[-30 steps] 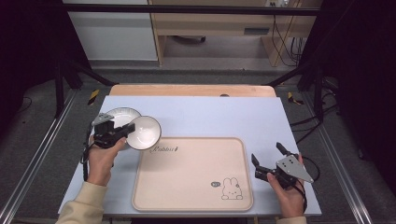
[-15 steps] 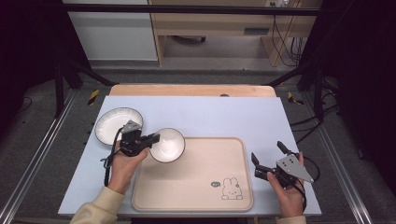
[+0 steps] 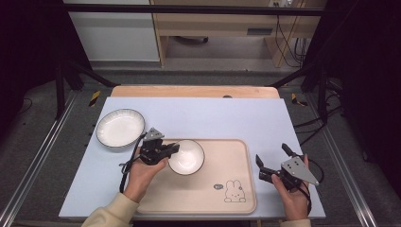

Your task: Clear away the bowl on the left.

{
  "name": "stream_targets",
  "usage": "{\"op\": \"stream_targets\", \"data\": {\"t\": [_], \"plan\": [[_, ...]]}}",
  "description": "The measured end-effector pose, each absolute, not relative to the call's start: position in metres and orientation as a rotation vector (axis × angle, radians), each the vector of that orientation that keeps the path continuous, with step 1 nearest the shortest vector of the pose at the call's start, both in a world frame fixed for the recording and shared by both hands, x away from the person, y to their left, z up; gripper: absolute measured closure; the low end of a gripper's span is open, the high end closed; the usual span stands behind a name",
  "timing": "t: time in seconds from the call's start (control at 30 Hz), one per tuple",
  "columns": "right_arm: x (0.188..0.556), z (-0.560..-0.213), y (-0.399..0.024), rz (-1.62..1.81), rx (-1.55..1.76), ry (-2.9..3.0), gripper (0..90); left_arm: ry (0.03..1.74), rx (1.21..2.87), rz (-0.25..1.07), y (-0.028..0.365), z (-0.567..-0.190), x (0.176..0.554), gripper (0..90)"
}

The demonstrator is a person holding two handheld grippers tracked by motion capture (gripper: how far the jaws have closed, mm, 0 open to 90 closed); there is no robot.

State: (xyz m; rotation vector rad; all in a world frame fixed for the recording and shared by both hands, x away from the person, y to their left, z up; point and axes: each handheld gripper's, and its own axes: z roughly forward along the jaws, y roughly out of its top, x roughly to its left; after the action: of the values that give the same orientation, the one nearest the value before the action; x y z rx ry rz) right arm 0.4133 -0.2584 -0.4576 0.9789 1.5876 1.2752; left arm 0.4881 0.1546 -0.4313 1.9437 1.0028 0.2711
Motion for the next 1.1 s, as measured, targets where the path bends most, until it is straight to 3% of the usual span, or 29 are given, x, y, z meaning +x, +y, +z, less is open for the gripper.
{"op": "stream_targets", "data": {"t": [0.3,1.1], "plan": [[0.412,-0.458,-0.256,1.273,0.971,1.595,2.8,0.992,1.965,0.274,0.149,-0.434,0.487,81.4],[0.412,-0.457,-0.254,1.29,0.97,1.608,3.5,0.949,2.004,0.126,0.126,-0.442,0.478,80.9]]}}
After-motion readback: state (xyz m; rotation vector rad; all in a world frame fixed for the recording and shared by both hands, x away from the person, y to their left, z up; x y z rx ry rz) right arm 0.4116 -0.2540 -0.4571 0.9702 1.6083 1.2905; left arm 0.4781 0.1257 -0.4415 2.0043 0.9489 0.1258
